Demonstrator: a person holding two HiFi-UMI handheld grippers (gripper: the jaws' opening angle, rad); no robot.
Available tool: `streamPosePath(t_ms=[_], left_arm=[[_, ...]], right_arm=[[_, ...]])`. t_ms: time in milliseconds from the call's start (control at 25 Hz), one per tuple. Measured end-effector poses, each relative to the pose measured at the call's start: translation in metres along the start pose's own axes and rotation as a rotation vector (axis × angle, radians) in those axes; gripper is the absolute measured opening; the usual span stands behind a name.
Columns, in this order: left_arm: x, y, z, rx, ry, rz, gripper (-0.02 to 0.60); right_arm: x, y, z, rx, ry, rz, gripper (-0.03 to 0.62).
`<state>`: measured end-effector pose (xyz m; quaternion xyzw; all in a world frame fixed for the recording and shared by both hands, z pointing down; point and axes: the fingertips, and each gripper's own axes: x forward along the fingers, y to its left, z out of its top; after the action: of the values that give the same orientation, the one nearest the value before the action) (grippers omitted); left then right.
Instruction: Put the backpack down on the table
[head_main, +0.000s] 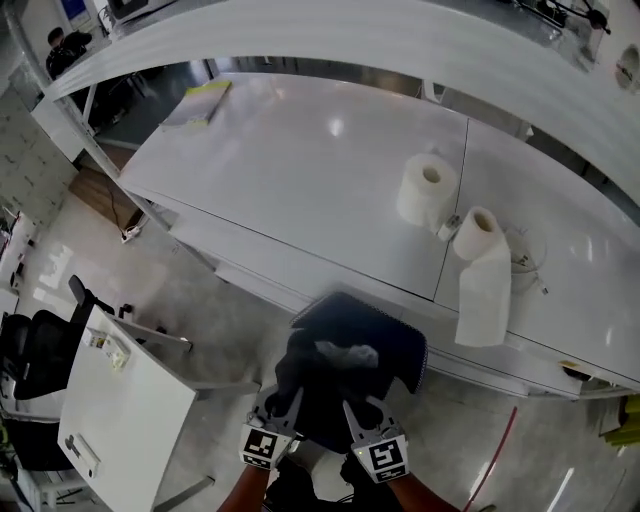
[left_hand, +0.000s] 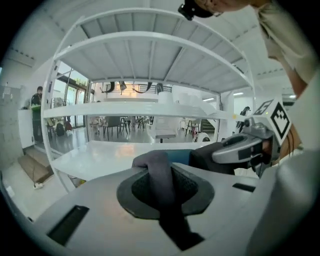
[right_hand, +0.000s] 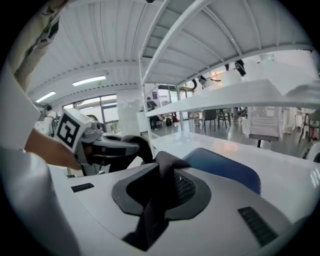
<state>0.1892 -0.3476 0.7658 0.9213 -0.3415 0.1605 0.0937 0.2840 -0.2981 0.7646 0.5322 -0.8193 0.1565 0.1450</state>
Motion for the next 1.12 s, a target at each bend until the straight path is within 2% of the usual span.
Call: streamPosePath(t_ms=[160,280,480,680,920,1120], left_arm=[[-0.057,0.012,0.019,-0.029,0.0,0.053,0.048],[-0.096,0.012,0.04,-0.038,-0.027,0.075,0.048],[-0.137,0.03,0.113,-0.005,-0.159,0.125,0.048],[-0.185,0.069,0.186,0.043,-0.285,0.213,0.048],[-0.27,0.108,0.245,0.14,-0.384,0.32,0.048],[-0.366,0.137,0.259,0.159,-0.433,0.455,0.048]], right_arm=[[-0.013,0.047,0.031,-0.04,-0.007,0.071,0.069],[-0.017,0.06,0.065,-0.071,-0.038,0.078,0.069],[-0.015,0.072,0.159,-0.158,-0.172,0.073,0.069],[-0.008,0.106,0.254,-0.262,-0.303,0.126,0.069],[-0.007,0.181,0.338,-0.304,-0.425,0.217,0.069],[-0.002,0.27,0.378,-0.343,-0.491,0.359,0.069]])
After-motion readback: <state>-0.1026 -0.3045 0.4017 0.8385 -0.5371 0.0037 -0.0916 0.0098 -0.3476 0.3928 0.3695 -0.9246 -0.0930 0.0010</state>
